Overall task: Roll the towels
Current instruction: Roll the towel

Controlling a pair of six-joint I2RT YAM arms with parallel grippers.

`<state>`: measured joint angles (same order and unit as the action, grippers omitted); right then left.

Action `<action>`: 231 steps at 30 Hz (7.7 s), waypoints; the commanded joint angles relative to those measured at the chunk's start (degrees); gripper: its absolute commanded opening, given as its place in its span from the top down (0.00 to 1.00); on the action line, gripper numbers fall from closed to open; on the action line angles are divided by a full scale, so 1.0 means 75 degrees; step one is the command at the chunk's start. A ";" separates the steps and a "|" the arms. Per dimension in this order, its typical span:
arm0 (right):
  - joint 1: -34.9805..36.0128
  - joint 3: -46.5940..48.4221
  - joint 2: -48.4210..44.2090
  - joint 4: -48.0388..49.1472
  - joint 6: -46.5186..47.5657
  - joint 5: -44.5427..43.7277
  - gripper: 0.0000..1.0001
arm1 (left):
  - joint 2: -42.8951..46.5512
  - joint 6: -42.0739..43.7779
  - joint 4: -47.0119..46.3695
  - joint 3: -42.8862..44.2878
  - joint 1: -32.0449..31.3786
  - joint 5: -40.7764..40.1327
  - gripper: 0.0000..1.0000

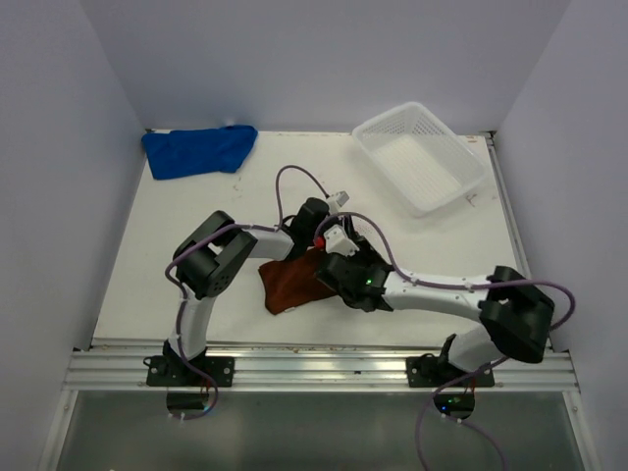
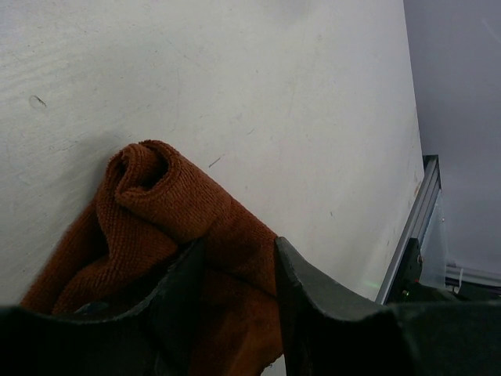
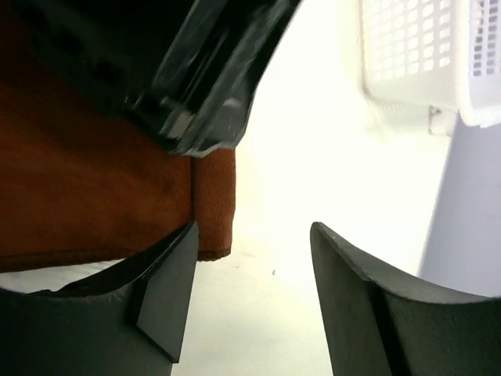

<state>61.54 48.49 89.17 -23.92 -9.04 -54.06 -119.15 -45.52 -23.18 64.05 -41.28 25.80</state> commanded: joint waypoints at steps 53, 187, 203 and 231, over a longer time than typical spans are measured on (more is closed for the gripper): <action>-0.4643 -0.2575 -0.0955 0.4069 -0.3354 0.7408 0.92 | 0.0348 0.0807 0.0805 0.0014 0.0382 -0.0264 0.55; 0.1510 0.1375 0.2327 0.0611 -0.0224 -0.0222 0.79 | 0.1016 0.1159 -0.1502 -0.1649 0.1238 -0.1366 1.00; 0.1299 -0.0194 -0.0518 0.1313 -0.1583 0.1043 0.50 | 0.0911 0.1171 -0.1796 -0.1943 0.1238 -0.1436 1.00; -0.3025 -0.1942 -0.0945 0.4818 -0.5053 0.7430 0.45 | 0.1192 0.1030 -0.2195 -0.2587 0.1238 -0.1624 1.00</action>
<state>39.42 34.48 80.34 7.05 -44.47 -2.72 -111.63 -38.54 -39.75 46.02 -32.58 15.25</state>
